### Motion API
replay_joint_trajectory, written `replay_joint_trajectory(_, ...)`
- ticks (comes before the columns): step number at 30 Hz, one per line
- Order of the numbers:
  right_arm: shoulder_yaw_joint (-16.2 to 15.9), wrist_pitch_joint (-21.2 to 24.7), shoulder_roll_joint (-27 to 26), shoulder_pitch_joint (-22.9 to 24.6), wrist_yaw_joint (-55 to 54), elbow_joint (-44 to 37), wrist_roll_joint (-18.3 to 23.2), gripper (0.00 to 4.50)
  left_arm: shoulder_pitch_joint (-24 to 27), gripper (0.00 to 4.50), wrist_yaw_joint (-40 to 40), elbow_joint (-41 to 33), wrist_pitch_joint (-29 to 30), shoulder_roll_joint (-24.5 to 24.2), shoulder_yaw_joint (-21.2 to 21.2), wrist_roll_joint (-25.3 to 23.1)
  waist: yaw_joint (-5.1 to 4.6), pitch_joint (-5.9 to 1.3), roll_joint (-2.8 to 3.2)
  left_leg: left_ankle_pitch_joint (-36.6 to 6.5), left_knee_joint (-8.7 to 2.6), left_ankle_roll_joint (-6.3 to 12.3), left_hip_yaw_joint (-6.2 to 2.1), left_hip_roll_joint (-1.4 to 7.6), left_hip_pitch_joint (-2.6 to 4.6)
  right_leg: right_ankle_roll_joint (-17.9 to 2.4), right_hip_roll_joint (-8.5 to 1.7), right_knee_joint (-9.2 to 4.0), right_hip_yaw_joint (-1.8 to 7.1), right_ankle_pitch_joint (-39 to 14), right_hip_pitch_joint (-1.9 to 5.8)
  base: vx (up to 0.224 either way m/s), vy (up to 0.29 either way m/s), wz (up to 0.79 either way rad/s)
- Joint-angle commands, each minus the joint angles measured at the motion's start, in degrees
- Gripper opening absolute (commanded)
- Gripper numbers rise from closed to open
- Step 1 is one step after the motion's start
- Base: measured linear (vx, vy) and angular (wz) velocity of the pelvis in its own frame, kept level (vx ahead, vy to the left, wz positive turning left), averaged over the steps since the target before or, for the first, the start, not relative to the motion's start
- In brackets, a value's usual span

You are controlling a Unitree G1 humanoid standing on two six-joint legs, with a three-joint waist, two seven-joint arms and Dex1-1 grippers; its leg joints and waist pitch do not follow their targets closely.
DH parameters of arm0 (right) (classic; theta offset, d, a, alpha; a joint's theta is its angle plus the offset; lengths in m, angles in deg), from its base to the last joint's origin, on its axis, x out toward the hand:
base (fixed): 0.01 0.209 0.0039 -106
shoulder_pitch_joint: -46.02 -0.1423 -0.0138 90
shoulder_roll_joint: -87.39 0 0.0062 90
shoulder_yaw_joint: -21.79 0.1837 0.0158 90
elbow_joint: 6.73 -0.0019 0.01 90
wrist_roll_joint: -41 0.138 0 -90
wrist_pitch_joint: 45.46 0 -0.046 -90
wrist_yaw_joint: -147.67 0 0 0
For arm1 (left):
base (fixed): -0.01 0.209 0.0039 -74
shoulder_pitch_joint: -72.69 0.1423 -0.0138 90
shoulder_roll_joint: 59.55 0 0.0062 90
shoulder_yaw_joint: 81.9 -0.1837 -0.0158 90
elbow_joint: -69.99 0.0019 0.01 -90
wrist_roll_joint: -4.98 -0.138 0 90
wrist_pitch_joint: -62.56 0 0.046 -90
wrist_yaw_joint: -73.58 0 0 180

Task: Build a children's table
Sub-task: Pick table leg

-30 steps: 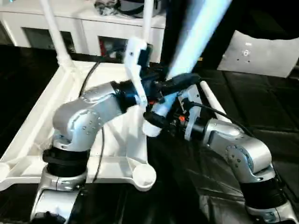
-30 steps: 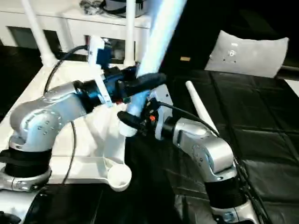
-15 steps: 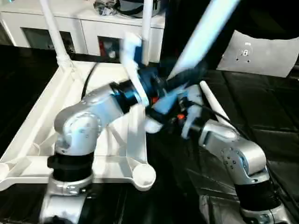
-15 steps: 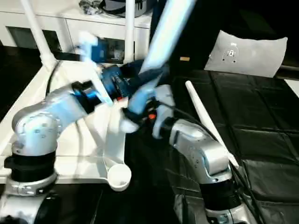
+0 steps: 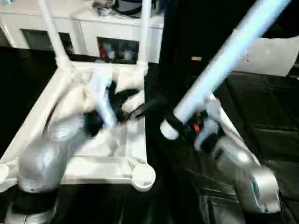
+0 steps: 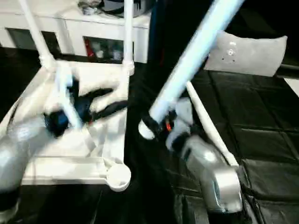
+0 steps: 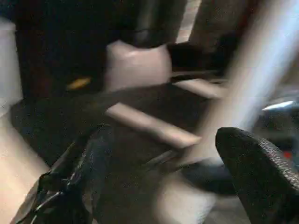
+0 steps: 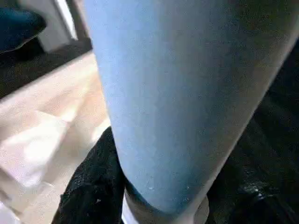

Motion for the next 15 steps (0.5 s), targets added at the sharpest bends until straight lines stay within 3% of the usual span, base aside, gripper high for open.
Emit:
replay_joint_trajectory(1, -0.3, -1.8, -0.3, 1.7, -3.8, -2.5, -3.3, 1.91, 1.7, 3.99, -6.3, -0.1, -2.1, 2.3, 1.6, -2.5, -0.51, -3.49, 1.26, -12.9, -4.29, -5.41, -1.62, 3.72, 2.11, -7.0, -5.95, -4.78, 3.01, 0.6, 0.71, 0.0, 0.0, 0.0)
replay_joint_trajectory(5, 1.2, -0.3, -2.9, 3.7, -8.5, -3.5, -3.7, 1.91, 6.3, 3.99, -11.8, -0.7, -4.6, 6.0, 3.3, -5.0, -0.7, -3.34, 1.16, -16.6, -4.32, -5.07, -1.72, 3.37, 2.19, -6.1, -6.12, -5.54, 3.35, -9.2, 0.35, 0.0, 0.0, 0.0)
replay_joint_trajectory(7, 2.3, 0.6, -4.1, 4.4, -10.0, -4.3, -2.9, 1.91, 8.5, 3.99, -14.5, -0.4, -6.4, 7.9, 3.9, -6.7, -0.94, -3.12, 1.13, -16.4, -4.45, -4.82, -1.71, 3.43, 2.01, -5.6, -5.92, -5.71, 3.46, -8.8, 0.13, 0.0, 0.0, 0.0)
replay_joint_trajectory(9, 1.8, -2.2, -3.6, 4.4, -10.8, -4.5, -5.4, 1.91, 9.6, 3.99, -15.1, -0.4, -7.5, 8.2, 3.4, -7.9, -0.93, -3.27, 1.14, -15.8, -4.39, -4.66, -1.78, 3.38, 1.84, -5.0, -6.0, -5.73, 3.48, -8.5, 0.22, 0.0, 0.0, 0.0)
replay_joint_trajectory(10, 0.5, -6.4, -2.3, 4.3, -12.3, -4.4, -10.2, 1.91, 10.6, 3.99, -15.4, -0.9, -8.0, 8.6, 2.9, -8.6, -0.93, -3.39, 1.18, -15.1, -4.31, -4.83, -1.79, 3.41, 1.87, -4.7, -5.9, -5.57, 3.44, -7.5, 0.11, 0.0, 0.0, 0.0)
replay_joint_trajectory(12, 0.7, -5.9, -2.3, 4.2, -12.2, -4.8, -10.0, 1.91, 11.0, 3.99, -16.0, -1.3, -8.3, 8.9, 2.5, -9.0, -0.9, -3.38, 1.29, -14.7, -4.23, -5.02, -1.71, 3.39, 1.96, -4.4, -5.81, -5.5, 3.48, -5.9, 0.0, 0.0, 0.0, 0.0)
replay_joint_trajectory(13, 1.3, -6.1, -2.9, 4.1, -11.9, -5.2, -8.7, 1.91, 11.4, 3.99, -16.5, -1.7, -8.4, 9.1, 2.1, -9.3, -0.88, -3.45, 1.35, -13.4, -4.24, -4.5, -1.73, 3.34, 1.75, -4.5, -5.61, -5.28, 3.45, -3.3, -0.01, 0.0, 0.0, 0.0)
replay_joint_trajectory(15, 2.7, -8.9, -4.5, 4.0, -12.5, -5.4, -7.8, 1.91, 11.5, 3.99, -17.1, -2.2, -8.3, 8.9, 1.2, -10.2, -0.86, -4.35, 1.29, -2.2, -3.1, -1.87, -1.65, 3.04, 0.87, -6.0, -5.16, -3.91, 3.08, 12.6, -0.3, 0.0, 0.0, 0.0)
